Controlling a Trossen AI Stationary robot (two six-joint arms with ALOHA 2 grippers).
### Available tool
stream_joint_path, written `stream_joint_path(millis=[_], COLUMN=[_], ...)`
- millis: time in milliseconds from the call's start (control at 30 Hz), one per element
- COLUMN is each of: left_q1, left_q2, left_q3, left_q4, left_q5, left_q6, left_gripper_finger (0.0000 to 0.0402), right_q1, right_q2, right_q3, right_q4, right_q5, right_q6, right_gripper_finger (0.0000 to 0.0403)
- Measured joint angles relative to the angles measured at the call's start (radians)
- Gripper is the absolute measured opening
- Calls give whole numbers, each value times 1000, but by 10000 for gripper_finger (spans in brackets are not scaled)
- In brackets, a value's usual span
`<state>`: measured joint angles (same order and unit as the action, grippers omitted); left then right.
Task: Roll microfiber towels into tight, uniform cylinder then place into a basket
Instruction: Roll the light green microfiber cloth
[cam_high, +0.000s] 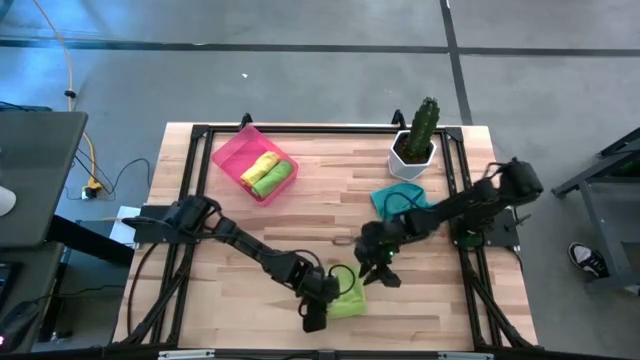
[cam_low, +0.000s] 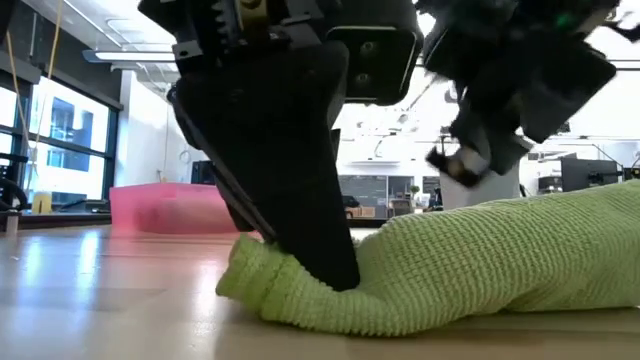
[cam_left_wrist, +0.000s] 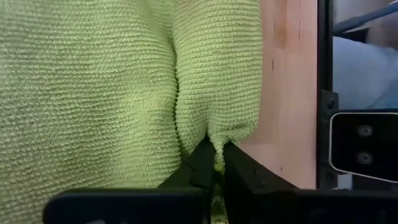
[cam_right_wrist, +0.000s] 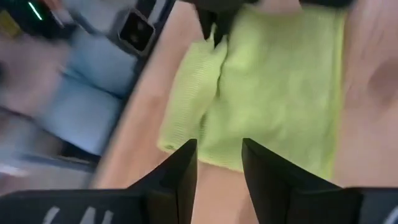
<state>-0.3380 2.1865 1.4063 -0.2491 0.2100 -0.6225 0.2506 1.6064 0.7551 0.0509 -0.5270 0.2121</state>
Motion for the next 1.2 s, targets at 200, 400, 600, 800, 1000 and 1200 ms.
stream_joint_path(millis=[200,400,600,800,1000,1200], left_q1=[42,108,155,181,182,182], left_q2=[4,6,7,8,9,9], left_q3=[-2,-3,-6,-6,-6,-6], left_q4=[3,-1,6,16,20,23], left_q5=[106,216,274,284,287,286], left_q6=[-7,-23,-49,-56,-56,-47], left_gripper_finger=[9,10,10,10,10,10], right_q1=[176,346,435,447,443,444], right_q2=[-77,-55,-20,59,129,151], right_q3=[0,0,0,0,0,0], right_q4=[-39,-25,82,133,131,132], right_q5=[368,633,734,767,911,911], right_q6=[-321,-405,-405,-404,-402,-398], right_gripper_finger=[117,117,117,117,117,117])
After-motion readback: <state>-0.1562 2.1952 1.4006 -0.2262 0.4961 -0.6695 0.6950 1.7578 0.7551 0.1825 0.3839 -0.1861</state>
